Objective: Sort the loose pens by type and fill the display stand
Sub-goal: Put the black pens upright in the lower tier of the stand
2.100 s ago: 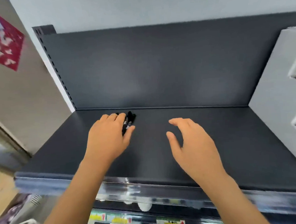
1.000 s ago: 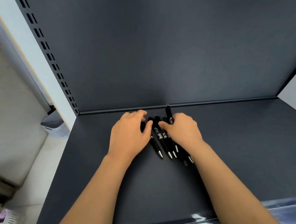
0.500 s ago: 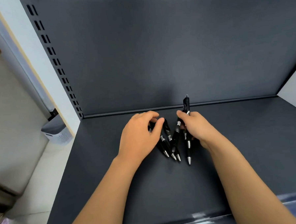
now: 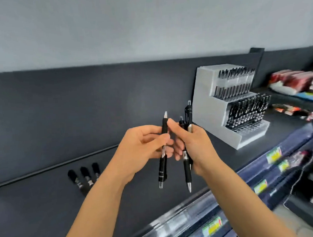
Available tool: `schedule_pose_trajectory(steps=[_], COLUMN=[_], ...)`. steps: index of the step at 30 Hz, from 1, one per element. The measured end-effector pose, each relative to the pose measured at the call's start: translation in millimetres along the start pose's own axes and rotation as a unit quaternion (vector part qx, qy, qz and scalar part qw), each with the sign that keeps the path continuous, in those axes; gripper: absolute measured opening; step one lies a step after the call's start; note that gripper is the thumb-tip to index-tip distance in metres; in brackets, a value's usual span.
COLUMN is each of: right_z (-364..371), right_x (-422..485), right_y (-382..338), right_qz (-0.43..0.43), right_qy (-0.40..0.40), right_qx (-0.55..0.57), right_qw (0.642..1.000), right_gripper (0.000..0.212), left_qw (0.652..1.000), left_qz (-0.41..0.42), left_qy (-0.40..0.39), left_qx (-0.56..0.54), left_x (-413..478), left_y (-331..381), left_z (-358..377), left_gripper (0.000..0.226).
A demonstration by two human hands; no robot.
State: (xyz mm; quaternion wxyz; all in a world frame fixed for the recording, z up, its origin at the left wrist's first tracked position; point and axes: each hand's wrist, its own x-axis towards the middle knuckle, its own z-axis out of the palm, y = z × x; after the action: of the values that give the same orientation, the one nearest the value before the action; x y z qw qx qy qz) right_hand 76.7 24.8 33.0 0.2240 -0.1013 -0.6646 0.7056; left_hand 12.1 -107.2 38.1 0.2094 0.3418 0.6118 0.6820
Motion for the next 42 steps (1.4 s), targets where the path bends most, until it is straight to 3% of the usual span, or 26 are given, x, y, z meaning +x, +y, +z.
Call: schedule_pose_trajectory(steps=[4,8,13,17,19,21,23,25,27,29,33,36,37,38,39,42], right_z=[-91.0,-183.4,-296.5,-363.0,-377.0,-383.1,-384.5,-381.0,-374.4,-371.0,-376.3,-385.1,-390.3,-396.6,-403.4,-414.5], right_x=[-6.6,-7.7,12.5,29.4,36.6,45.4,50.9,52.4,54.8,61.2,71.2,77.3,81.6,87.1,92.1,103.9], right_y=[-18.2,-11.0,-14.8,-24.5,-22.3,-17.6,-13.6,-9.3,-3.3,5.2,12.1,13.5,17.1,20.7,23.1,25.5], right_qz=[0.049,0.176,0.255,0.281,0.276,0.240,0.157,0.034,-0.072,-0.126,-0.189,-0.170,-0.150,-0.106,-0.061,0.035], right_qy=[0.003,-0.060,-0.118,-0.173,-0.174,-0.145,-0.096,-0.019,0.058,0.117,0.146,0.099,0.093,0.098,0.104,0.103], right_qx=[-0.022,0.015,0.293,0.267,0.236,0.213,0.126,0.011,-0.070,-0.156,-0.254,-0.248,-0.224,-0.160,-0.071,0.135], right_qw=[0.999,0.982,0.914,0.905,0.915,0.936,0.975,0.999,0.993,0.973,0.937,0.949,0.959,0.977,0.990,0.985], right_gripper=[0.033,0.056,0.049,0.047,0.030,0.026,0.024,0.023,0.023,0.028,0.014,0.015,0.033,0.047,0.048,0.037], left_qw=[0.998,0.992,0.967,0.943,0.932,0.918,0.909,0.917,0.945,0.970,0.971,0.973,0.969,0.960,0.950,0.931], left_qz=[0.053,0.082,0.059,0.042,0.035,0.046,0.067,0.068,0.068,0.070,0.083,0.099,0.117,0.137,0.152,0.156], left_qy=[0.035,0.040,-0.157,-0.203,-0.172,-0.082,0.053,0.141,0.138,0.104,0.078,0.090,0.102,0.115,0.128,0.167], left_qx=[-0.025,0.083,0.190,0.260,0.319,0.385,0.409,0.367,0.289,0.207,0.211,0.187,0.193,0.214,0.239,0.286], left_x=[37.0,83.6,136.2,178.5,196.8,213.4,222.5,226.1,228.3,229.9,240.0,246.3,247.2,247.9,247.7,248.8], left_y=[11.2,-1.2,-11.7,-10.1,-12.3,-16.1,-19.5,-21.3,-21.9,-21.3,-28.6,-36.4,-40.0,-44.6,-50.0,-68.9], left_z=[81.6,167.6,251.3,278.8,286.4,289.6,290.9,296.2,305.9,315.5,318.3,318.5,317.4,315.2,312.6,306.9], left_gripper=[0.018,0.025,0.017,0.017,0.018,0.034,0.050,0.041,0.025,0.021,0.020,0.014,0.011,0.009,0.009,0.012])
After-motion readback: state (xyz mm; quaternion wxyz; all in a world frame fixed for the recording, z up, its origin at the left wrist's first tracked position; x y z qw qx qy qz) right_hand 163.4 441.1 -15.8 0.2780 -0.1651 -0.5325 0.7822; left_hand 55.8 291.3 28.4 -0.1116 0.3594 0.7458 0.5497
